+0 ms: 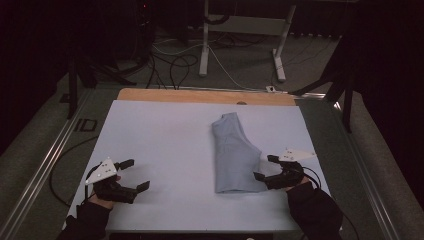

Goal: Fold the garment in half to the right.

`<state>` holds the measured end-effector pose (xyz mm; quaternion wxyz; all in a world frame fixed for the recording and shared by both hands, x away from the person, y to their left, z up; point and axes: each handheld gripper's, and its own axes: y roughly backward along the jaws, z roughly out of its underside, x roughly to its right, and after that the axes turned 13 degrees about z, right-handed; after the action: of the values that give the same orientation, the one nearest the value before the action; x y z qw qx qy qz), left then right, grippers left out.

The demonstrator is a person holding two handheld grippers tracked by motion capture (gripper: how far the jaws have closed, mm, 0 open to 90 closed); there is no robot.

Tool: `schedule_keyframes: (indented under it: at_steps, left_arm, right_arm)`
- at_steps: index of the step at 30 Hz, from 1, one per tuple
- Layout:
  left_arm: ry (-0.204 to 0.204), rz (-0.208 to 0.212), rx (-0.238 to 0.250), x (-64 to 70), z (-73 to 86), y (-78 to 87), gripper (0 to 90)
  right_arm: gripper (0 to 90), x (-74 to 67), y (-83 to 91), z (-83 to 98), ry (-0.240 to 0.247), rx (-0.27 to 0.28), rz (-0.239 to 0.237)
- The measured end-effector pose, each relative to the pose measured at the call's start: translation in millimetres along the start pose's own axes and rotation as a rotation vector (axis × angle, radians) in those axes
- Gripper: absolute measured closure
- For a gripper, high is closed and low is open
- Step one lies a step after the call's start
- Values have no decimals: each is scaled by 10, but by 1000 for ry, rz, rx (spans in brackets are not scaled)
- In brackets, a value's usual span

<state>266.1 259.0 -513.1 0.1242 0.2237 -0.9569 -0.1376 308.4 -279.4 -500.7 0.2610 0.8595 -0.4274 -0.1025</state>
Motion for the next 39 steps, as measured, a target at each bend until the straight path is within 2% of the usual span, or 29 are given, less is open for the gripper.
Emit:
schedule_keyframes:
  at_steps: [3,12,14,23,26,39]
  left_arm:
    - [2,-4,2,-4,1,6,3]
    - [-2,-5,0,2,3,12,3]
    - [-1,-6,1,3,4,13,3]
    - [-1,-1,6,8,11,18,3]
    - [-2,-3,7,6,12,23,3]
    - [-15,-15,6,18,13,13,3]
  right_arm:
    - [95,25,51,92,-2,-7,32]
    - [95,-22,184,319,-13,-4,51]
    - [95,-34,206,354,-25,-2,43]
    - [95,-74,297,466,-8,-13,83]
    - [95,-60,283,479,-17,-12,100]
    - [96,-23,264,500,-33,-10,121]
